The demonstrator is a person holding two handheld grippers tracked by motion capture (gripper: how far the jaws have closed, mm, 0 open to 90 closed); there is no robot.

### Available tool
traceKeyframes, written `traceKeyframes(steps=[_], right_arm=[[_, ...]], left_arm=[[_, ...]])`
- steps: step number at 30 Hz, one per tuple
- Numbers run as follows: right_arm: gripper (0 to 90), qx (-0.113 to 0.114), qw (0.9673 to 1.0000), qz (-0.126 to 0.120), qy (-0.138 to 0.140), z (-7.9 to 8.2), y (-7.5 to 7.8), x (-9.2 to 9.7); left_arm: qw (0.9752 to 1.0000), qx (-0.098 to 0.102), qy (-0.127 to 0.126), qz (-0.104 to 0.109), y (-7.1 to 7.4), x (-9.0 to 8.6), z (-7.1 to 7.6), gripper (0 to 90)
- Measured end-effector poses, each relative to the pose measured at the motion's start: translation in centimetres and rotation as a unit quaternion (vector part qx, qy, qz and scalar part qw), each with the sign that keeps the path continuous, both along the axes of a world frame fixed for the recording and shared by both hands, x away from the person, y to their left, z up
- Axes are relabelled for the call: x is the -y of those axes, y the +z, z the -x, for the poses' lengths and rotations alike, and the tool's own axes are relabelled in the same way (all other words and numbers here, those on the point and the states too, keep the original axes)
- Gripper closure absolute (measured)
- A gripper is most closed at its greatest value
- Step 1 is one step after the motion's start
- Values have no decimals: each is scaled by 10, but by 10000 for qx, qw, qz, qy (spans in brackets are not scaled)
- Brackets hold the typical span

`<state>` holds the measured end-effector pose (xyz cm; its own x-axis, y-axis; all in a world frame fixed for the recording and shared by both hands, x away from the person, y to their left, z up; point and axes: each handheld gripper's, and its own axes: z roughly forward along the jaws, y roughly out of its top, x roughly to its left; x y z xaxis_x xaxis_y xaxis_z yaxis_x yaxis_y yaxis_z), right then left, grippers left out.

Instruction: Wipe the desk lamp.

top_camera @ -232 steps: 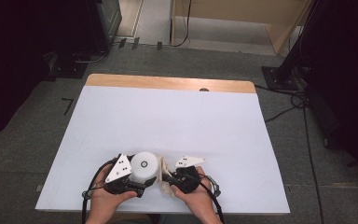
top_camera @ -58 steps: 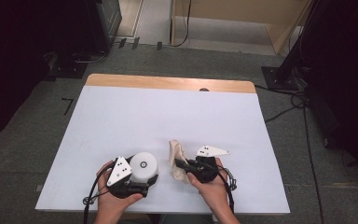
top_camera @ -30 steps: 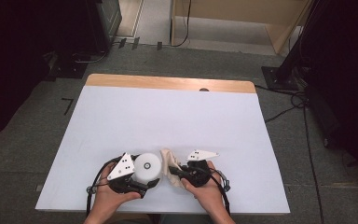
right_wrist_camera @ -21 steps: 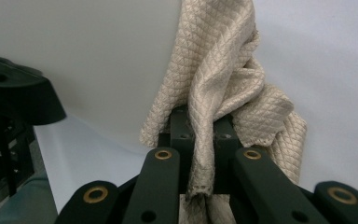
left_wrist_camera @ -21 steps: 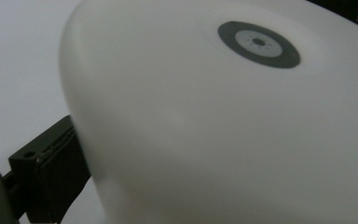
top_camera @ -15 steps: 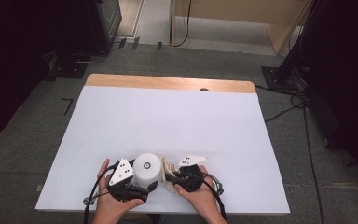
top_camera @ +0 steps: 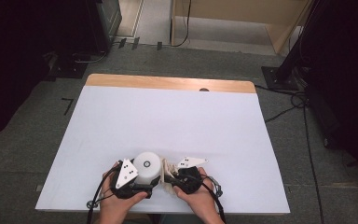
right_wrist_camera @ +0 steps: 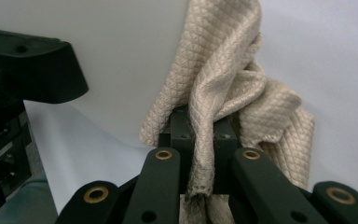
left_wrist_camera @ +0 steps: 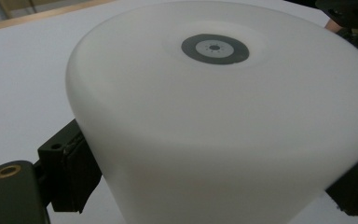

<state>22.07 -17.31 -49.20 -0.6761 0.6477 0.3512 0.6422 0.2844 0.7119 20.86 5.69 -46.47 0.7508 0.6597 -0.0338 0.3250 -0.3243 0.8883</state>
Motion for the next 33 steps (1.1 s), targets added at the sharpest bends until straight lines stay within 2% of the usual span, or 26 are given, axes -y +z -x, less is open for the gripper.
traceKeyframes(steps=[1, 4, 8, 9, 12, 16, 18, 20, 23, 27, 30, 33], right_arm=[[844, 83, 10000, -28, 5, 1, 4, -1], [844, 201, 9998, -74, -11, 5, 12, -2], [844, 308, 9994, -151, -28, 9, 23, -3], [844, 459, 9984, -311, -54, 11, 34, -2], [844, 648, 9967, -483, -92, 14, 50, 2], [844, 919, 9931, -717, -101, 18, 64, 5], [844, 911, 9934, -685, -78, 18, 62, 5], [844, 803, 9948, -616, -72, 16, 56, 4], [844, 463, 9978, -462, -56, 9, 36, 3], [844, 41, 9998, -164, -57, 3, 6, -1], [845, -12, 9999, -159, -62, 1, 1, -1], [845, 129, 9998, -105, -87, 2, 7, -2]], left_arm=[[9995, 24, -289, 158, -2, -8, -8, 81], [9983, 82, -532, 223, -4, -13, -14, 81], [9976, 100, -662, 199, -6, -14, -17, 81], [9972, 131, -725, 156, -6, -14, -16, 81], [9966, 186, -789, 113, -7, -14, -16, 80], [9964, 193, -817, 123, -8, -14, -16, 80], [9964, 184, -811, 137, -8, -14, -16, 80], [9964, 183, -815, 132, -8, -14, -16, 80], [9964, 181, -812, 138, -8, -14, -16, 80], [9964, 185, -809, 149, -8, -14, -16, 80], [9963, 209, -816, 196, -10, -14, -16, 79], [9961, 225, -826, 229, -11, -14, -16, 79]])
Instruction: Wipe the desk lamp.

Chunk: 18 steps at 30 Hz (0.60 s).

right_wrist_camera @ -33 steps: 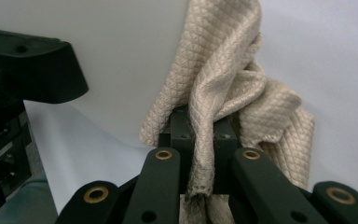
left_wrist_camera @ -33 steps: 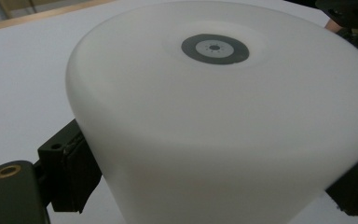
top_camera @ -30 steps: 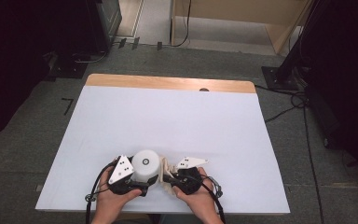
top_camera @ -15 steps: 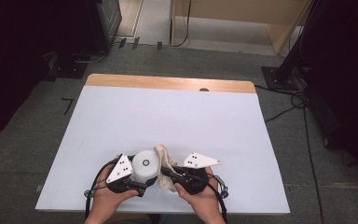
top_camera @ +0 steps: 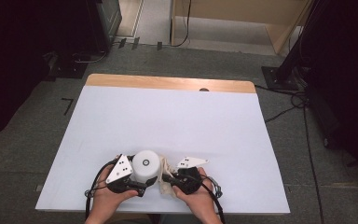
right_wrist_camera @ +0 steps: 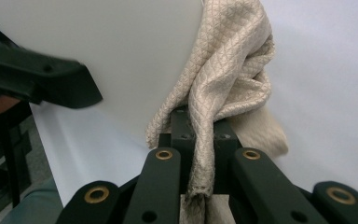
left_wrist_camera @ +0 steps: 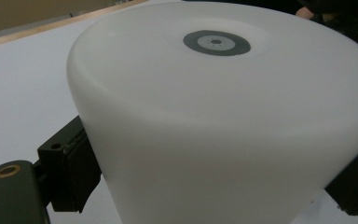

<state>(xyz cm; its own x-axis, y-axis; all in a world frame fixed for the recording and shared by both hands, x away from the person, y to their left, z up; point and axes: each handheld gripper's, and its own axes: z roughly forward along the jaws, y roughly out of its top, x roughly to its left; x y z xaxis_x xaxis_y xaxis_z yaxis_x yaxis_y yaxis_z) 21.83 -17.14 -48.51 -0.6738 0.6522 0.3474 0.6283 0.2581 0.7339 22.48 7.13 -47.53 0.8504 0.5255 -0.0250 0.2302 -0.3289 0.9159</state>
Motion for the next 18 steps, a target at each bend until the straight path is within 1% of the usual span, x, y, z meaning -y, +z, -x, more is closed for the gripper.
traceKeyframes(steps=[1, 3, 5, 8, 10, 13, 14, 15, 16, 17, 18], right_arm=[[845, 56, 10000, -36, -11, 0, 3, 0], [845, 156, 9997, -189, -34, 0, 11, 3], [845, 336, 9989, -325, -25, 2, 23, 5], [845, 598, 9972, -444, -8, 6, 41, 8], [845, 706, 9964, -480, -20, 8, 49, 11], [844, 670, 9965, -505, -10, 7, 48, 12], [844, 616, 9971, -454, 10, 6, 45, 12], [843, 432, 9984, -351, 22, 2, 35, 11], [843, 368, 9988, -324, 21, 0, 29, 11], [843, 307, 9991, -294, -22, -2, 25, 12], [844, 245, 9993, -267, -71, -4, 21, 13]], left_arm=[[10000, 8, -10, -1, 0, 0, 0, 79], [10000, 29, -48, -10, 0, 0, -1, 79], [10000, 31, -74, -11, 0, 0, -1, 80], [9995, 49, -296, -50, 1, 0, -2, 80], [9992, 48, -392, -21, 0, 1, -3, 80], [9992, 55, -403, -13, 0, 1, -4, 77], [9993, 55, -363, 12, -1, 1, -3, 77], [9998, 68, -207, 38, -1, 3, -1, 67], [9998, 68, -207, 38, -1, 3, -1, 40], [9999, 84, -94, -110, -1, 7, 1, 6], [9998, 99, -41, -138, -1, 8, 2, 3]])
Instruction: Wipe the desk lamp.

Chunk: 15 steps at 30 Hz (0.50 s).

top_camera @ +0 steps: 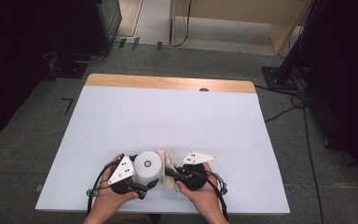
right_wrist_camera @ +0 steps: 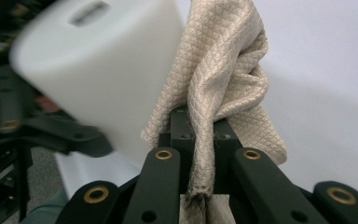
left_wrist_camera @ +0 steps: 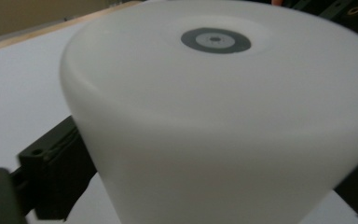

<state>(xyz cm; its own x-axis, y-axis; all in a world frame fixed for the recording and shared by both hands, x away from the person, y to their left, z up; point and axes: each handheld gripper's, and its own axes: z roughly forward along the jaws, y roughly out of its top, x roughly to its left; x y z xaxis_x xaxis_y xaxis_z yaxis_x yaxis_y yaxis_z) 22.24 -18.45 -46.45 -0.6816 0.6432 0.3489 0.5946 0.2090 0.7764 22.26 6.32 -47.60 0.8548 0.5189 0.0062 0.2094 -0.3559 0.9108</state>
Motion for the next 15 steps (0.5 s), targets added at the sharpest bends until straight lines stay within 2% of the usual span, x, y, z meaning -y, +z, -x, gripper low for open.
traceKeyframes(steps=[2, 5, 6, 7, 9, 10, 11, 14, 15], right_arm=[[844, -50, 10000, 16, -81, -4, -5, 4], [844, -99, 9998, 25, -165, -6, -7, 10], [844, -88, 9998, 21, -181, -8, -7, 12], [844, -107, 9997, 32, -217, -8, -8, 13], [844, -103, 9997, 46, -235, -9, -9, 14], [844, -131, 9996, 59, -258, -10, -12, 15], [844, -126, 9996, 74, -262, -10, -13, 15], [844, -154, 9995, 101, -248, -10, -14, 14], [844, -154, 9995, 101, -248, -10, -14, 14]], left_arm=[[9999, 43, 109, 78, 2, 1, 3, 0], [9991, -15, 383, 189, 6, 1, 9, 0], [9991, -15, 383, 189, 6, 1, 9, 0], [9978, 0, 639, 188, 7, 0, 14, 0], [9971, -25, 719, 253, 6, 0, 16, 0], [9951, 2, 915, 369, 5, 0, 21, 0], [9937, 27, 1053, 375, 3, 3, 23, 0], [9914, 144, 1256, 339, 1, 12, 29, 0], [9914, 144, 1256, 339, 1, 12, 29, 0]])
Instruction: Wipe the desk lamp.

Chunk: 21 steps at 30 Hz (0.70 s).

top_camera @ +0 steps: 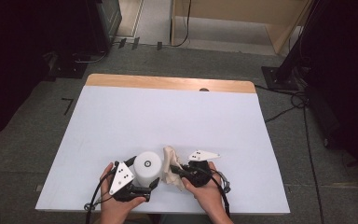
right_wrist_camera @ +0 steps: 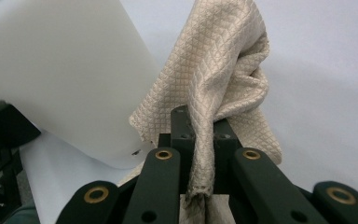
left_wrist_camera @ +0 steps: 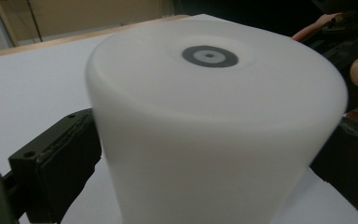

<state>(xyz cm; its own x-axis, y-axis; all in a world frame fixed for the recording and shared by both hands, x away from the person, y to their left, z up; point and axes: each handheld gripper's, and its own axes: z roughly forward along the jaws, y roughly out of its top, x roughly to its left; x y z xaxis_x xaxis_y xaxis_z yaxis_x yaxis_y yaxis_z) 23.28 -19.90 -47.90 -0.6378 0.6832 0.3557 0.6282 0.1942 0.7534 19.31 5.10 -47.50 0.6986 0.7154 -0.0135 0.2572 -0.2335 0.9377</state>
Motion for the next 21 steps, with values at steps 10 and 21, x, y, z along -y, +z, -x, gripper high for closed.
traceKeyframes(steps=[10, 21], right_arm=[[844, -112, 9998, 60, 165, 2, -5, -4], [845, -193, 9975, 320, 600, 15, -10, -31]], left_arm=[[9985, 55, -535, -24, 5, -7, -11, 84], [9958, 164, -869, -228, 6, -27, -27, 85]])
